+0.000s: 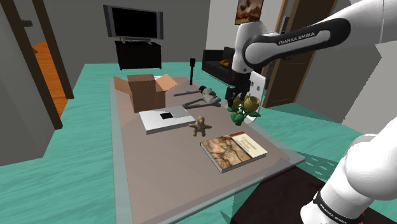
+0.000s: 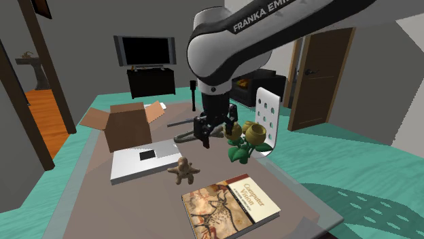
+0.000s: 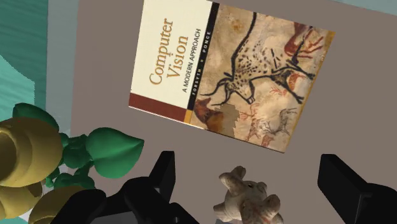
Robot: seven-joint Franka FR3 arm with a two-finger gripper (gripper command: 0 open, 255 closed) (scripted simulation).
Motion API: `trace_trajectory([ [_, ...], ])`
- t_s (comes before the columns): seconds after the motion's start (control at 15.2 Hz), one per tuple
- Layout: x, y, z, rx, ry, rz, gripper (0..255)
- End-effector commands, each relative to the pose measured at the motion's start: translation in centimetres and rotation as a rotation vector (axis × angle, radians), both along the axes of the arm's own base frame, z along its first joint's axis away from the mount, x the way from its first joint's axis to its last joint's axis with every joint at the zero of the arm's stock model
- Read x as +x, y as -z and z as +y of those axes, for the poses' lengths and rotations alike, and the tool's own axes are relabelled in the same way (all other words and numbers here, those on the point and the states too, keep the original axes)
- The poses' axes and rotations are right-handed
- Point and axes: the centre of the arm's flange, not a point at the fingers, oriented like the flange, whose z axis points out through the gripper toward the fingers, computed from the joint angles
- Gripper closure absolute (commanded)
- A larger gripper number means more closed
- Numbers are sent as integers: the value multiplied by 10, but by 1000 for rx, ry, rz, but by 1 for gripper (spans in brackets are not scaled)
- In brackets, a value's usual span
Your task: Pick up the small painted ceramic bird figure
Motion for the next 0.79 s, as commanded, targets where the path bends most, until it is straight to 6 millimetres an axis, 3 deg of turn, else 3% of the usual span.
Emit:
trace_trajectory([
  [0.0, 22, 16, 1, -7, 6, 4, 0],
  [0.73, 142, 104, 22, -45, 38, 27, 0],
])
